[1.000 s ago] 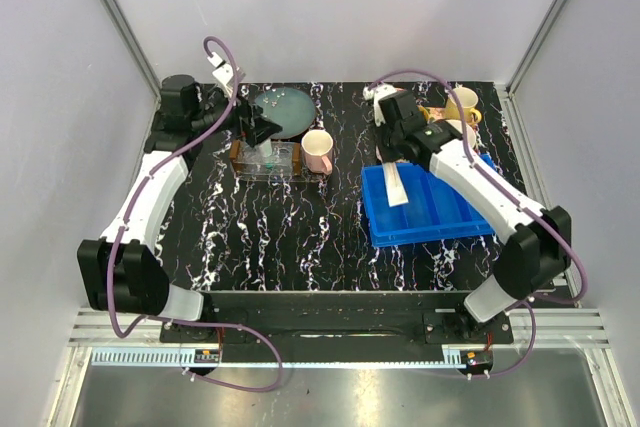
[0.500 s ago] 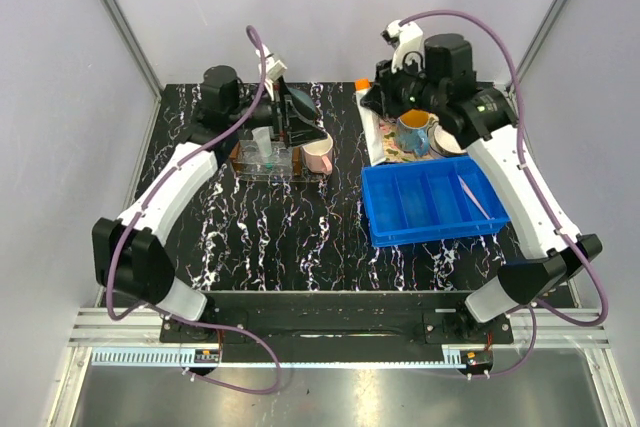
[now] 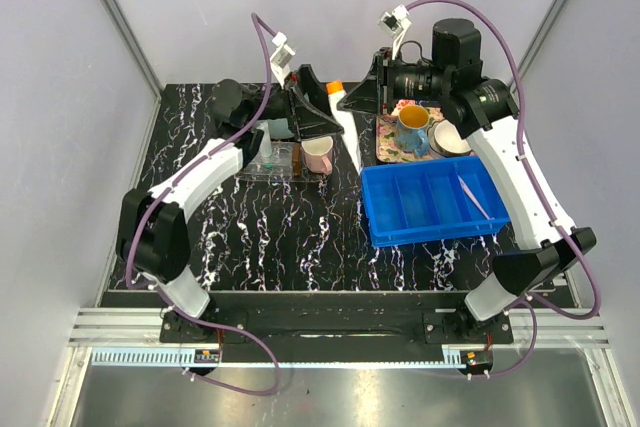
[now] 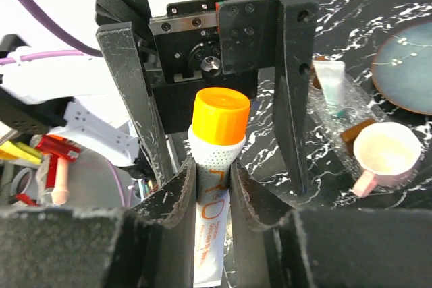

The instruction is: Prepare toiletry sets of a toothbrush and toothpaste on the tray

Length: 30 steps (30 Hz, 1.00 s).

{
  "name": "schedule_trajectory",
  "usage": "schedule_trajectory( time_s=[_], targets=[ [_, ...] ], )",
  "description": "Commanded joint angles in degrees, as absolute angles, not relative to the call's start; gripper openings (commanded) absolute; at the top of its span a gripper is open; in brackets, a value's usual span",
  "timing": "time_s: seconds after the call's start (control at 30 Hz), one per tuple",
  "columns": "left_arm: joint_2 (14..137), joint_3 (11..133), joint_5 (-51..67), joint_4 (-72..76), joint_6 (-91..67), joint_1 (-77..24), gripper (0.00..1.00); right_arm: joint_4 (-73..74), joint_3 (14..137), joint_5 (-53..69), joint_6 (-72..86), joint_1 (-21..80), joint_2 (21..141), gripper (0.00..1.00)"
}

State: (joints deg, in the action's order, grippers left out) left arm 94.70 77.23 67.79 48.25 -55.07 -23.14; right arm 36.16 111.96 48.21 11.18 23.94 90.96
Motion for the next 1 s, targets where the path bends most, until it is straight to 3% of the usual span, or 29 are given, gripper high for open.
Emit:
schedule_trajectory(
  time_s=[0.0,0.23,0.57,0.7,0.83,0.97],
  targets=[
    [96.59,77.26,70.66,74.15,-72.49,-24.34,0.91,29.62,114.79,56.16,16.69,23.47,90.79,0.00],
    [97.30,75.67,71.10,79.63,-75.76,-26.19,0.86,25.67,114.70,60.02,20.74,22.76,91.49,0.00],
    [97.03,76.99,69.17,76.47,-75.33,-27.07,0.63,24.17,112.15,59.77,20.48,22.59,91.58,0.00],
    [96.59,77.08,69.17,74.62,-74.36,-27.07,0.48,24.61,111.01,58.71,19.08,22.67,90.62,0.00],
    [96.07,77.87,69.17,71.29,-72.95,-27.07,0.24,25.93,109.78,56.78,16.97,22.59,89.74,0.00],
    [95.89,78.40,69.17,69.88,-72.42,-27.07,0.06,26.89,109.95,56.08,15.47,22.59,89.21,0.00]
  ],
)
